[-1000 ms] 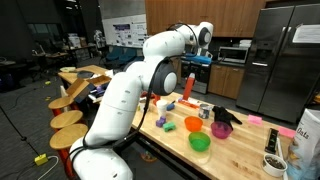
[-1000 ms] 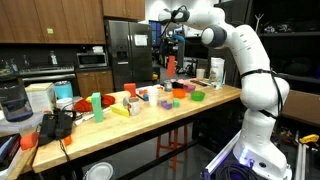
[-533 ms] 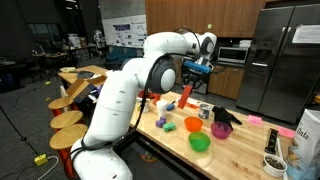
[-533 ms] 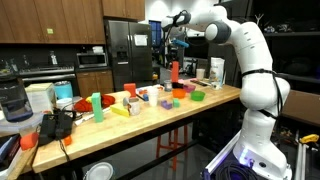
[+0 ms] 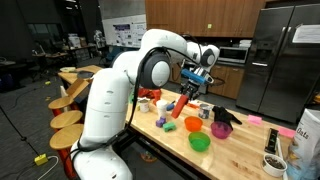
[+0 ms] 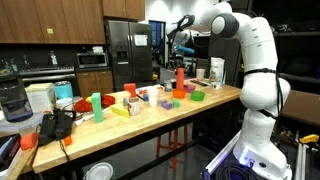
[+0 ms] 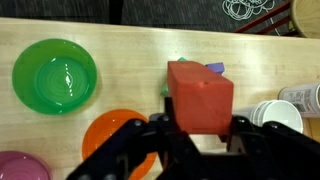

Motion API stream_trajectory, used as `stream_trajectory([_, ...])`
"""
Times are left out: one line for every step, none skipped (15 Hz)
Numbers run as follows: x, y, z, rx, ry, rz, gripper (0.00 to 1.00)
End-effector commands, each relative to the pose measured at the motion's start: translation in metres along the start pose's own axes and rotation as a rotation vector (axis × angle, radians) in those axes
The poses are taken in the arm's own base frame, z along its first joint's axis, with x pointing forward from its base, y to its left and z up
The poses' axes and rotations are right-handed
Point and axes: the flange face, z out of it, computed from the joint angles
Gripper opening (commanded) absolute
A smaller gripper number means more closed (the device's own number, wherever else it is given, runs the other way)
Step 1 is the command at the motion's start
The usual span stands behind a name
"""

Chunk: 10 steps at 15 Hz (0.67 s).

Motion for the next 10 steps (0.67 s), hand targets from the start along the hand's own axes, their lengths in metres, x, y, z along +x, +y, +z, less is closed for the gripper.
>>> stream_trajectory([-0.042,0.017,0.012,0.057,-0.001,0.114,0.15])
stream_trajectory([-0.050,0.021,0.015,0.063,-0.007,0.144,0.15])
stream_trajectory([-0.058,0.024,0.016,0.064,-0.009,0.172,0.15])
stream_trajectory([-0.064,0.027,0.024,0.064,-0.007,0.197,0.15])
stream_trajectory([-0.070,0.029,0.026,0.063,-0.002,0.222,0.15])
stream_trajectory([-0.075,0.030,0.027,0.062,0.004,0.244,0.15])
stream_trajectory([-0.080,0.031,0.029,0.058,0.006,0.268,0.15])
stream_trajectory([-0.085,0.029,0.029,0.052,0.010,0.283,0.15])
stream_trajectory([-0.065,0.032,0.027,0.054,-0.021,0.239,0.40])
stream_trajectory([-0.070,0.032,0.028,0.055,-0.018,0.252,0.40])
